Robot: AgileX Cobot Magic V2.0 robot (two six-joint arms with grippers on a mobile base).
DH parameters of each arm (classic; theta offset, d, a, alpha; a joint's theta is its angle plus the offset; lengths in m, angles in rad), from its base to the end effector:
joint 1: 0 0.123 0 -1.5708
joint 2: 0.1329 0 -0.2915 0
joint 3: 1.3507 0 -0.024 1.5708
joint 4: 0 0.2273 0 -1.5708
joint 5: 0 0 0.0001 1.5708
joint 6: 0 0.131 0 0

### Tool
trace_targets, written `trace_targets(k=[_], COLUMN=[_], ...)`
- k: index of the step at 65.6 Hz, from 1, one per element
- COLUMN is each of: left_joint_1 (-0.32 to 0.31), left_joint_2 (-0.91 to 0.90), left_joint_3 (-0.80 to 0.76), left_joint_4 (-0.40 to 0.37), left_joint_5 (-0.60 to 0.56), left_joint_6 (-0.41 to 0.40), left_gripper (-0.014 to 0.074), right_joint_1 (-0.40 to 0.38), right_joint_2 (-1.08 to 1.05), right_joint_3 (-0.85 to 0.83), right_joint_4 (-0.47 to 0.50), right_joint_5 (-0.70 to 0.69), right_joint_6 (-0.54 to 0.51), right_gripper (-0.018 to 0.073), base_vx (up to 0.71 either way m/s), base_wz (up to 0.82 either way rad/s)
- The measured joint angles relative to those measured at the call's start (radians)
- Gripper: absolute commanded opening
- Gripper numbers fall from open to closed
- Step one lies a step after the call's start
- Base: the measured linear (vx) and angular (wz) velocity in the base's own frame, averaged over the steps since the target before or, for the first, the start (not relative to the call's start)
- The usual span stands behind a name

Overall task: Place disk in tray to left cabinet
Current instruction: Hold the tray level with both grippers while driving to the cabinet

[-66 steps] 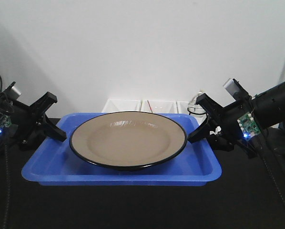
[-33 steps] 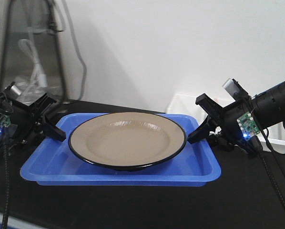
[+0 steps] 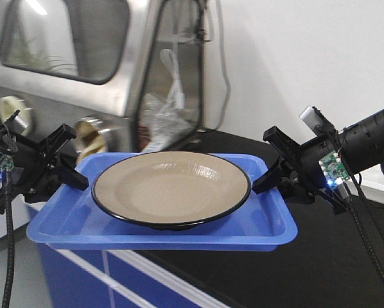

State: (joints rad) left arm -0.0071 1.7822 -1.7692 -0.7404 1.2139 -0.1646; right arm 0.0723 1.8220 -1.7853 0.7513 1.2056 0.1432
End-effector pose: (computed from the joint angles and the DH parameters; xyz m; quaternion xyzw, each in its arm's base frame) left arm 0.3750 -0.0855 0.3512 -0.1225 0.9038 -0.3740 0.1679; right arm 0.3791 0.1112 0.3417 0.0897 0.9076 0.3809 0.1519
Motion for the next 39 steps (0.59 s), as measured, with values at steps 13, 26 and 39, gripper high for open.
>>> trace_targets(k=[13, 26, 39], left_joint_1=[0.000, 0.000, 0.000], left_joint_2=[0.000, 0.000, 0.000], left_joint_3=[0.000, 0.000, 0.000], left_joint_4=[0.000, 0.000, 0.000], left_joint_5=[0.000, 0.000, 0.000], left_joint_6=[0.000, 0.000, -0.001], left_gripper=[-0.0001, -0.0001, -0.0001], right_joint_1=[0.000, 0.000, 0.000], right_joint_2=[0.000, 0.000, 0.000], right_joint_3=[0.000, 0.000, 0.000], right_joint_4=[0.000, 0.000, 0.000], right_joint_5=[0.000, 0.000, 0.002], right_joint_6=[0.000, 0.000, 0.000], right_gripper=[-0.0005, -0.0005, -0.0005], base_vx=[-0.02, 0.01, 0.04], base_wz=[0.53, 0.50, 0.53])
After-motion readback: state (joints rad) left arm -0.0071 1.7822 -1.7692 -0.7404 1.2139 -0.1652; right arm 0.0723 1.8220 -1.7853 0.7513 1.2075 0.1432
